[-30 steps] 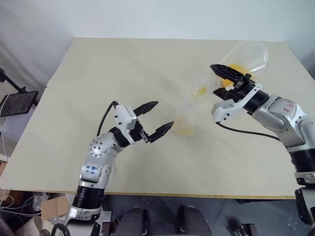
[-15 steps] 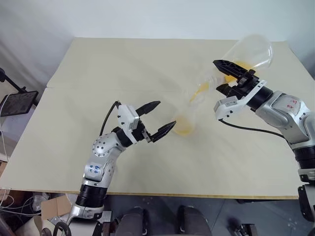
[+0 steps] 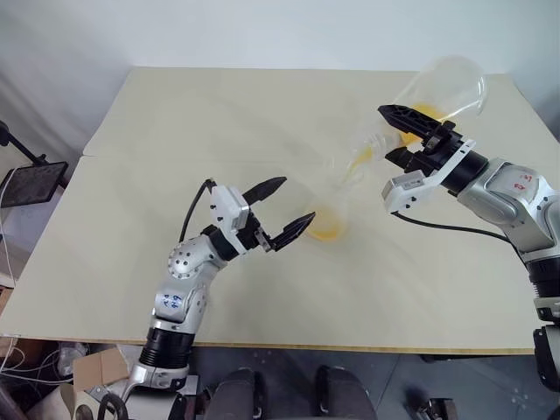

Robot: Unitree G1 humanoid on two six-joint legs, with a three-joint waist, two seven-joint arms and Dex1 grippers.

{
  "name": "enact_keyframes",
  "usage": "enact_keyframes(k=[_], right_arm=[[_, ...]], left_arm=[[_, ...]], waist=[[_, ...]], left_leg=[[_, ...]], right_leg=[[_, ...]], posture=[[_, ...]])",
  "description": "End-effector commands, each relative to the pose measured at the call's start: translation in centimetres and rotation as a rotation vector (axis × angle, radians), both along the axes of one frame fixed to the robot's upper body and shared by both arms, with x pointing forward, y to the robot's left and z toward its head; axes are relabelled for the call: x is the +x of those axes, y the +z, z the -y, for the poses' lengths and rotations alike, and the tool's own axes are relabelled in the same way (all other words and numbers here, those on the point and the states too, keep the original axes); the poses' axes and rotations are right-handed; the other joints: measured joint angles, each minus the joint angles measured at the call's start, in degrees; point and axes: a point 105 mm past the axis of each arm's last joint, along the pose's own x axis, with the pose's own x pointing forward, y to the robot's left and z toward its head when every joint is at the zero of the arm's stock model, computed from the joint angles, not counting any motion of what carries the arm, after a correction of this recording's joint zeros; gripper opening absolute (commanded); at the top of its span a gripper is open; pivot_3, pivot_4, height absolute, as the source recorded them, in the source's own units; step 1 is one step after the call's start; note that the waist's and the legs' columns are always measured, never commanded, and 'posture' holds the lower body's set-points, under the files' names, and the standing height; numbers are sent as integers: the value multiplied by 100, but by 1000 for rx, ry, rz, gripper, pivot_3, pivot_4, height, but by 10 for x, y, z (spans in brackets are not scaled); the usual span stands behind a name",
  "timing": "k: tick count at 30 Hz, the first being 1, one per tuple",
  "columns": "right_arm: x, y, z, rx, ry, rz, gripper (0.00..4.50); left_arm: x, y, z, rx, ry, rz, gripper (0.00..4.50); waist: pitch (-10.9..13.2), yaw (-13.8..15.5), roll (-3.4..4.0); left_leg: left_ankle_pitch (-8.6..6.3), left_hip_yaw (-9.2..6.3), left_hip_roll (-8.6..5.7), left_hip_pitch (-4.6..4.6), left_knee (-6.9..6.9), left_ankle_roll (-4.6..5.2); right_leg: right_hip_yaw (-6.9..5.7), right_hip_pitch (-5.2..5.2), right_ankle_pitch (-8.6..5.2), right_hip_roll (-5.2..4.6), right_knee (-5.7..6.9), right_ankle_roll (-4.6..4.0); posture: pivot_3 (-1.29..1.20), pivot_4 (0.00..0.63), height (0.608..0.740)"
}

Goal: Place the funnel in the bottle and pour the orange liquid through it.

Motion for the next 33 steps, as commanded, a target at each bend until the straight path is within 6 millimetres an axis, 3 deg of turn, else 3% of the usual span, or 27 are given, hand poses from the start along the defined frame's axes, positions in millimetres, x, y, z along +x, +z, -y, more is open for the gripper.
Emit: enact_keyframes(k=[1,33], right_arm=[[-5,20,3,-5,1,68,2823],[-2,23,2,-38,-2,77,2823]], left_arm=[[-1,7,3,-7,-6,39,4500],[-2,7,5,-22,-5,38,4500]], waist=[[0,-1,0],[0,-4,0]], left_leg=[[0,0,0,0,0,0],[0,0,0,0,0,0]], right_leg=[[0,0,0,0,0,0],[0,0,0,0,-1,0]], posture=[[0,150,740],[0,150,740]])
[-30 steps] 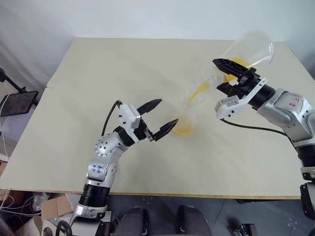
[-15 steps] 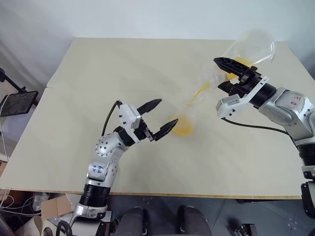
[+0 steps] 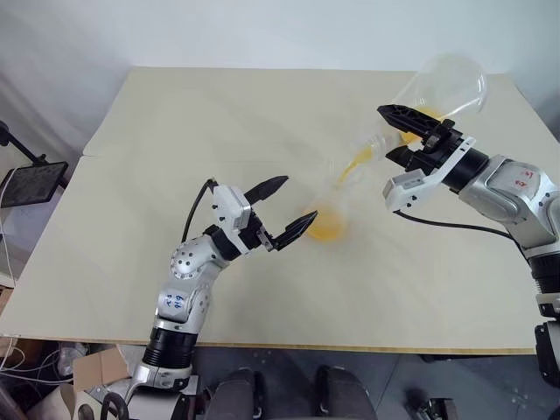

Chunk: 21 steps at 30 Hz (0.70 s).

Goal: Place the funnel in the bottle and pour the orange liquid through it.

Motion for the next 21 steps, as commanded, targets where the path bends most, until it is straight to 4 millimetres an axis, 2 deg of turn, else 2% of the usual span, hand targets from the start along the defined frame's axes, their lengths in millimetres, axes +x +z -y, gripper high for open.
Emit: enact_keyframes(k=[1,21], right_arm=[[-6,22,0,-1,11,75,2823],[-7,23,3,-13,4,107,2823]], left_arm=[[-2,8,3,-11,-8,39,4500],[-1,9,4,-17,-10,43,4500]], waist=[[0,-2,0],[0,1,0]], left_leg=[[0,0,0,0,0,0],[0,0,0,-1,0,0]], right_leg=[[0,0,0,0,0,0],[-1,0,0,0,-1,0]], posture=[[0,150,740],[0,150,740]])
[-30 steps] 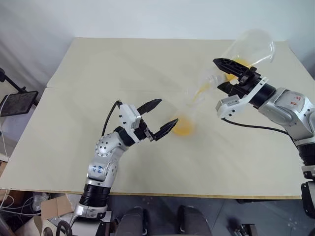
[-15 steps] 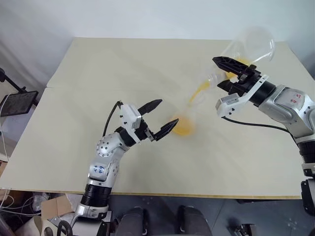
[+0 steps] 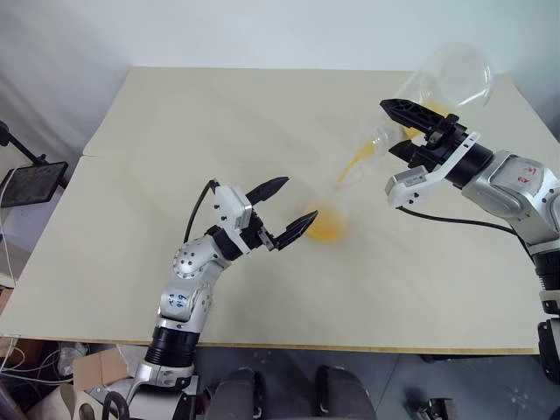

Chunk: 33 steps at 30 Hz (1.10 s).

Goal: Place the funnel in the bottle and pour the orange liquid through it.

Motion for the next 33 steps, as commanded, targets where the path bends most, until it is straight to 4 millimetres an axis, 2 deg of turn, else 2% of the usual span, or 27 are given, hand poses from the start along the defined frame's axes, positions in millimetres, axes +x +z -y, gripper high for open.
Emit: enact_keyframes(k=[1,33], right_arm=[[-6,17,2,3,6,63,2823],[-6,11,3,-12,23,86,2823]], left_arm=[[-4,12,3,-11,-11,59,4500],[-2,13,3,-17,-2,65,4500]], waist=[[0,0,0],[0,-3,0]], left_leg=[[0,0,0,0,0,0],[0,0,1,-1,0,0]], right_leg=[[0,0,0,0,0,0],[0,0,0,1,-1,0]], posture=[[0,150,740],[0,150,740]])
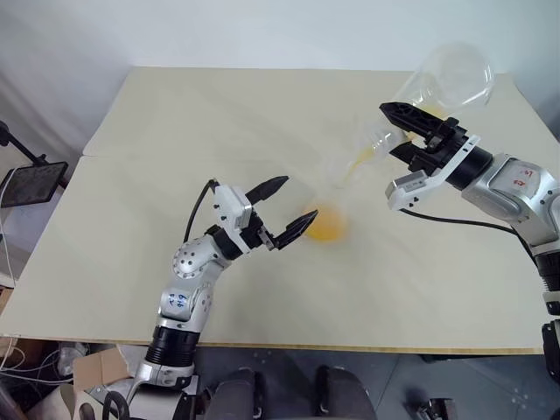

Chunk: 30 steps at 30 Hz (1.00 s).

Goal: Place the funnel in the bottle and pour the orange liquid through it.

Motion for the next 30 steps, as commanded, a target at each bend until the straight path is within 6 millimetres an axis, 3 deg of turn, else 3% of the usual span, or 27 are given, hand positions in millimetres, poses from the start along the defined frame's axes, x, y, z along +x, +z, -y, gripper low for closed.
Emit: enact_keyframes(k=[1,30], right_arm=[[-5,13,3,14,10,45,2823],[-5,11,2,-5,19,62,2823]], left_arm=[[-2,12,3,-14,-4,58,4500],[-2,12,3,-19,0,57,4500]], waist=[[0,1,0],[0,2,0]], left_leg=[[0,0,0,0,0,0],[0,0,0,0,0,0]], right_leg=[[0,0,0,0,0,0],[0,0,0,0,0,0]], posture=[[0,150,740],[0,150,740]])
